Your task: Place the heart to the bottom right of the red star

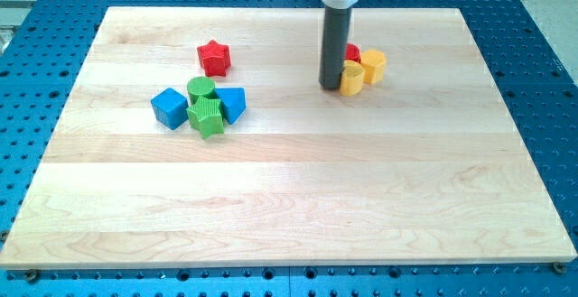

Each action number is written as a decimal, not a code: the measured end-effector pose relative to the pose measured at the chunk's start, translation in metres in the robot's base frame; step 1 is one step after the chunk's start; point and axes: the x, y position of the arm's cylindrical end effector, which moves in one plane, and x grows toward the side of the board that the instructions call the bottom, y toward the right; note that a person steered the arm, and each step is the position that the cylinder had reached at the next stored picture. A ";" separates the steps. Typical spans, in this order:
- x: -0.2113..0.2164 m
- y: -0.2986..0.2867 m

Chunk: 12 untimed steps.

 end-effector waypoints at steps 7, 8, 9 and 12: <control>-0.036 -0.162; -0.033 -0.175; -0.023 -0.233; 0.003 -0.111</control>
